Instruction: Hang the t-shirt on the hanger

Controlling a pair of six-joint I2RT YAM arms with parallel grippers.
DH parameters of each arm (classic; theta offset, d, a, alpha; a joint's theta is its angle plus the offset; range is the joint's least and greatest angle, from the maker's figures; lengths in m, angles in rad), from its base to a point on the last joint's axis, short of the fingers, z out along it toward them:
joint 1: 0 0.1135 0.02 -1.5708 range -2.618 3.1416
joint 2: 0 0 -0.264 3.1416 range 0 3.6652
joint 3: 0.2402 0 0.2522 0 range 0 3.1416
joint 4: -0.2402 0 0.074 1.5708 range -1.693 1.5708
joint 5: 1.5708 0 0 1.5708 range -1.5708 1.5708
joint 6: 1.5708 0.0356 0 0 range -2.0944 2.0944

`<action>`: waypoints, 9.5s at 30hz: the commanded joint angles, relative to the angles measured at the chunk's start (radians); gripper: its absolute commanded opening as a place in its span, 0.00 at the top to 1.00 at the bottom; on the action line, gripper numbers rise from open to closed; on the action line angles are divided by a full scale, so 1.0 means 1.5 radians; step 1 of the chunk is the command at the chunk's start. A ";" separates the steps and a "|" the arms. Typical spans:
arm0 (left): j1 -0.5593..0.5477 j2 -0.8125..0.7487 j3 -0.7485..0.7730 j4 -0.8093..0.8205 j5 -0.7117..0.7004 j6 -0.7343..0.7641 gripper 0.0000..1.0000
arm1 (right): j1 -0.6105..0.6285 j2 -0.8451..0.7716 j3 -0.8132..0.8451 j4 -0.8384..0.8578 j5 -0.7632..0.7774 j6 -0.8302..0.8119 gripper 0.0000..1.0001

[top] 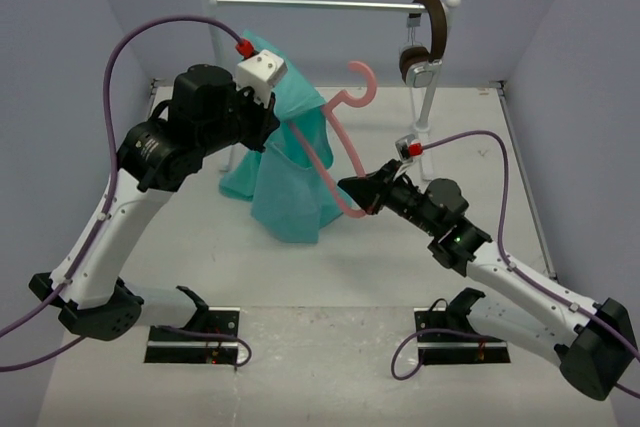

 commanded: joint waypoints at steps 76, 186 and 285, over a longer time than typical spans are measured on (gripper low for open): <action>-0.055 -0.116 -0.155 0.051 0.338 0.509 1.00 | -0.290 -0.138 0.033 -0.105 -0.610 -0.428 1.00; -0.075 0.069 -0.305 0.516 0.572 0.168 1.00 | -0.183 -0.053 0.550 -0.842 0.081 -0.211 0.22; 0.197 -0.098 -0.408 0.460 0.303 0.071 1.00 | -0.301 -0.019 0.441 -0.489 -0.309 -0.334 1.00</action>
